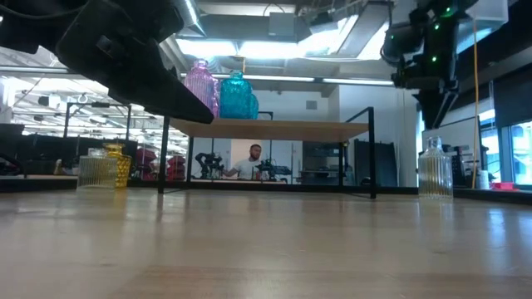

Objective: Sort vases onto shelf
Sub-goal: Put the top right transparent flower vase on the shelf

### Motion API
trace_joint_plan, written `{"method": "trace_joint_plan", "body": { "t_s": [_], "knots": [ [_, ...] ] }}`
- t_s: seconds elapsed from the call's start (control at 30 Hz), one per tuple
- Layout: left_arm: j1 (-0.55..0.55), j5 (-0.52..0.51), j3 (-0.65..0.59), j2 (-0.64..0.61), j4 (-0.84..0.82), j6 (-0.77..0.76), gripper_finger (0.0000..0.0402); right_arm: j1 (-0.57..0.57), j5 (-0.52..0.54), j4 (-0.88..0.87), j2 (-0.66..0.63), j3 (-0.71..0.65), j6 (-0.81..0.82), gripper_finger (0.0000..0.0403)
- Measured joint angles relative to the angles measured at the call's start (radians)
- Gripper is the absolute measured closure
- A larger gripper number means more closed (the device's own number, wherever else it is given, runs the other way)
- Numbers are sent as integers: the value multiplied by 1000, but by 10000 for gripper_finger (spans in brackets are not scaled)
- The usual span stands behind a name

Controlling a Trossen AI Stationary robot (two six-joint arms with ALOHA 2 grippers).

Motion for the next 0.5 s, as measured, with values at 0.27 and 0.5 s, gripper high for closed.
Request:
{"method": "trace_joint_plan", "body": {
  "t_s": [0.27, 0.5],
  "knots": [
    [0, 2, 0, 0, -1, 0, 269, -13, -39, 22, 33, -17, -18, 210],
    [0, 2, 0, 0, -4, 0, 269, -13, -34, 62, 46, -63, -18, 210]
  ]
}}
